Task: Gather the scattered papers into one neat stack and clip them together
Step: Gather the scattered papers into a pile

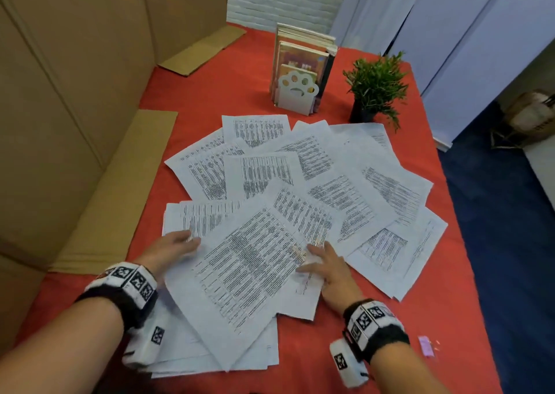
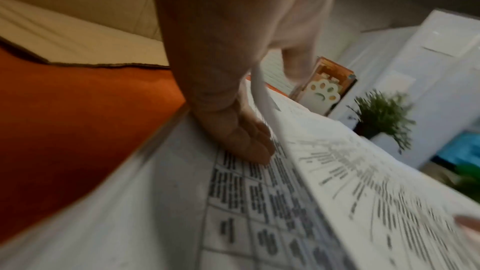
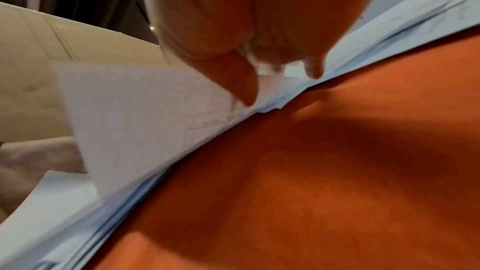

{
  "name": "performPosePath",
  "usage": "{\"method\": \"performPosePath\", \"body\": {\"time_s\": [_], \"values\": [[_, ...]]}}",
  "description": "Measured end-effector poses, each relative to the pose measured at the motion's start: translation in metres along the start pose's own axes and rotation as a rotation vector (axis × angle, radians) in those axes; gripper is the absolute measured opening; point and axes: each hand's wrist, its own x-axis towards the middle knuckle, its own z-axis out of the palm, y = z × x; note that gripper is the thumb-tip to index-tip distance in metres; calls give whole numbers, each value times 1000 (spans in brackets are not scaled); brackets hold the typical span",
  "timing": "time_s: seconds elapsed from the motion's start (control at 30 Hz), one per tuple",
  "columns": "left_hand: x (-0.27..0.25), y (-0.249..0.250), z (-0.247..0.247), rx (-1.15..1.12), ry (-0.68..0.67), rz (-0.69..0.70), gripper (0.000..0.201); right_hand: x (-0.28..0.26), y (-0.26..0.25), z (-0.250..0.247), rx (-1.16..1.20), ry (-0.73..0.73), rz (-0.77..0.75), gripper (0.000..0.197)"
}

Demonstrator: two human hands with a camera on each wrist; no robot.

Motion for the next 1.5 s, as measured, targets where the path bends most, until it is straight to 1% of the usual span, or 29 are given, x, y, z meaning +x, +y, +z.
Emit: {"method": "performPosePath", "body": {"time_s": [0.03,0.07,0.1,0.13,0.17,0.2,0.27,0.33,0.37,0.4,0.43,0.5,0.57,0.63,0.67,0.73,0.77,0.8,0.83,0.9,1.0,1.03,1.1,1.2,1.27,1.33,1.37,1.43,1.5], "values": [[-1,-3,1,131,16,29,66,-2,1,1,71,141,76,67],[-4,-4,5,200,0,57,69,-3,0,0,164,284,180,65],[-6,-5,9,270,-24,74,72,-3,-1,-2,237,400,298,55],[-7,-8,15,358,-47,112,72,-2,-3,-4,277,477,408,45],[-8,-8,22,461,-38,146,66,-2,-7,-5,313,495,495,40],[-8,-11,28,531,-12,182,56,-2,-11,-6,358,474,547,42],[-13,-12,39,561,116,244,31,-2,-18,-1,447,389,590,54],[-17,-15,43,450,278,268,12,-3,-24,3,508,360,587,65],[-19,-16,41,393,347,252,5,-4,-25,4,512,370,569,67],[-21,-17,37,359,404,234,6,-6,-27,4,496,373,550,67],[-23,-19,33,380,445,225,15,-8,-27,3,471,356,540,64],[-30,-26,23,499,468,214,26,-11,-31,1,401,293,535,57],[-41,-33,17,602,414,146,23,-12,-36,2,353,244,534,52],[-49,-38,13,656,385,85,13,-11,-43,5,355,227,512,52],[-52,-38,14,641,388,73,22,-10,-46,7,335,214,490,52],[-52,-39,14,512,398,46,67,-11,-51,10,283,165,434,56],[-51,-38,14,449,399,25,79,-11,-53,11,279,145,415,59],[-48,-37,14,418,388,1,83,-12,-56,11,280,123,408,62],[-45,-37,15,421,376,-19,81,-13,-58,13,268,104,403,64],[-39,-37,18,464,360,-9,69,-10,-62,19,218,65,379,66],[-39,-38,30,511,323,54,59,-4,-73,36,46,37,382,57],[-40,-39,33,525,313,79,57,-3,-78,41,18,20,406,55],[-42,-40,39,530,294,123,55,-5,-89,46,49,-28,442,54],[-48,-39,43,406,220,189,50,-8,-91,49,33,-78,418,54],[-53,-37,41,333,179,226,45,-8,-89,46,35,-90,430,42],[-59,-36,37,278,130,274,42,-11,-88,42,112,-89,449,34],[-61,-35,35,263,117,309,40,-13,-90,37,212,-88,460,34],[-66,-31,28,226,105,384,38,-16,-90,27,404,-25,446,40],[-70,-23,24,143,86,445,42,-17,-94,13,534,64,406,47]]}}
